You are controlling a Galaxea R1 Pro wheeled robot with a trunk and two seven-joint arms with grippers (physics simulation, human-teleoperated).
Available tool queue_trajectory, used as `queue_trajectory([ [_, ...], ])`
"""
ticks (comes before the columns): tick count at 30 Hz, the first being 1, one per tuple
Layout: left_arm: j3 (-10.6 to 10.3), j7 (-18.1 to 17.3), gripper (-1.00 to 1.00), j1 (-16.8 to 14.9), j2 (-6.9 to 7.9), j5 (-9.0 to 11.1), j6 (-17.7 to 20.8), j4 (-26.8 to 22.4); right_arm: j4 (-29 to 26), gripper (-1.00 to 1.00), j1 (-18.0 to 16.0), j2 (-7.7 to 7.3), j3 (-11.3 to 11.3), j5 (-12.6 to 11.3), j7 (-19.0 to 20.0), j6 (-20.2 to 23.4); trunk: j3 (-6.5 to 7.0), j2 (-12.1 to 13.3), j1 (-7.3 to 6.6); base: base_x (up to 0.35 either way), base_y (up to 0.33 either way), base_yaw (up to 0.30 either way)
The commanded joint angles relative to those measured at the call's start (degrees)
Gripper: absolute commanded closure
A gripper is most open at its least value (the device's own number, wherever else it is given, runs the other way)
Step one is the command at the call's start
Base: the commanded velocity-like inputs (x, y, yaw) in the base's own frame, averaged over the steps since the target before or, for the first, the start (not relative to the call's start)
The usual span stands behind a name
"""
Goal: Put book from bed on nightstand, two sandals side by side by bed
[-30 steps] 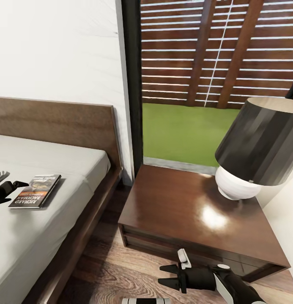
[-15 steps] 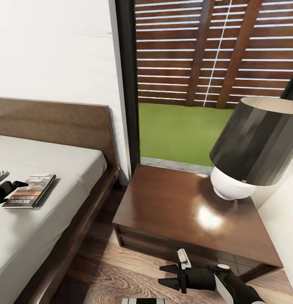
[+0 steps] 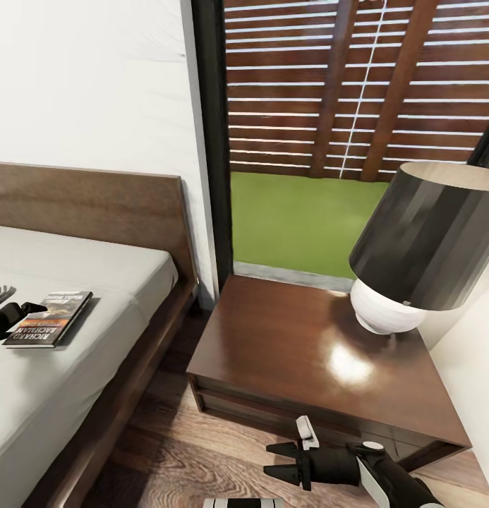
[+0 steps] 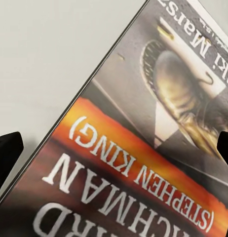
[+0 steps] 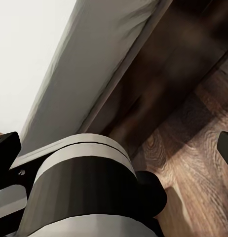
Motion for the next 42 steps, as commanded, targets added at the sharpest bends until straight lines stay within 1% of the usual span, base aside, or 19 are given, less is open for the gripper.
queue_trajectory([
  [1, 0.24, -0.12, -1.0, 0.02, -0.06, -0.24, 0.63, 0.37, -0.02, -1.0, -0.04, -0.08, 0.41, -0.59, 0.03, 0.6, -0.06, -0.01, 0.0, 0.0, -0.002, 0.0],
  [15, 0.24, -0.12, -1.0, 0.02, -0.06, -0.23, 0.63, 0.37, -0.02, -1.0, -0.03, -0.08, 0.41, -0.59, 0.03, 0.56, -0.06, -0.01, 0.0, 0.0, -0.002, 0.0],
  [27, 0.2, -0.12, -1.0, 0.02, -0.06, -0.23, 0.63, 0.37, -0.02, -1.0, -0.05, -0.08, 0.43, -0.59, 0.01, 0.52, -0.06, -0.01, 0.0, 0.0, -0.09, 0.0],
  [42, 0.16, -0.11, -1.0, 0.02, -0.06, -0.24, 0.63, 0.37, -0.02, -1.0, -0.03, -0.08, 0.48, -0.54, -0.05, 0.51, -0.06, -0.01, 0.0, 0.0, -0.016, 0.0],
])
